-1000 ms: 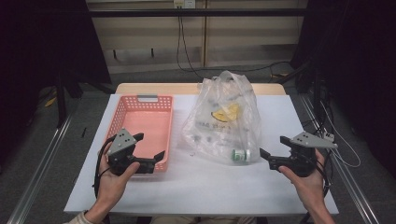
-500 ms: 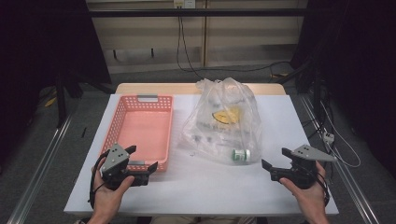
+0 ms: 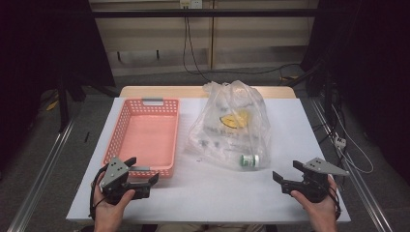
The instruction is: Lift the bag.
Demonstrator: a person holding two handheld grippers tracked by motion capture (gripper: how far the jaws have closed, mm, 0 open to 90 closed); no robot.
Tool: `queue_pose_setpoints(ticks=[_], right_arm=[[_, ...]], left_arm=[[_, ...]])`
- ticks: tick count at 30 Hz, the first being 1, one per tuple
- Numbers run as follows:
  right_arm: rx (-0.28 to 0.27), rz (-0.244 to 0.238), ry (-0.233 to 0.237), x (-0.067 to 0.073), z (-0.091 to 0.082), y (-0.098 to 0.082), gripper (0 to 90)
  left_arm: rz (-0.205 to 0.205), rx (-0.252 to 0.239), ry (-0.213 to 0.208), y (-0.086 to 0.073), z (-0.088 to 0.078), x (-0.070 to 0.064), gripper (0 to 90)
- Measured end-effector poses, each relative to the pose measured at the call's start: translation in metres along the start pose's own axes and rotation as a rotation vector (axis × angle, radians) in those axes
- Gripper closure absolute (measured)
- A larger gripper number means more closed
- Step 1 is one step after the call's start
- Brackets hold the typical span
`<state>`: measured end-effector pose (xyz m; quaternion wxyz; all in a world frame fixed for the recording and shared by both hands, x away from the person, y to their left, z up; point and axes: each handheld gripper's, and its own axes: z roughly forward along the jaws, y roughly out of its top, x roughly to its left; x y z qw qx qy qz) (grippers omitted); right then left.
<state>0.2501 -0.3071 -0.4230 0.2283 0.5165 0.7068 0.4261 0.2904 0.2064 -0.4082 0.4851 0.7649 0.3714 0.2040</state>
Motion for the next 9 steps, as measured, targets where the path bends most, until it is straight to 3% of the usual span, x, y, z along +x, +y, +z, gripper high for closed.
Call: queue_pose_setpoints(ticks=[4, 9], right_arm=[[-0.005, 0.005, -0.002, -0.0018, 0.0000, -0.0004, 13.4], [0.002, -0.002, -0.001, -0.0018, 0.0026, -0.0006, 13.4]], left_arm=[[-0.024, -0.013, 0.020, -0.0015, -0.0005, 0.0037, 7.0], [-0.033, -0.005, 0.018, -0.0028, 0.0009, 0.0053, 7.0]])
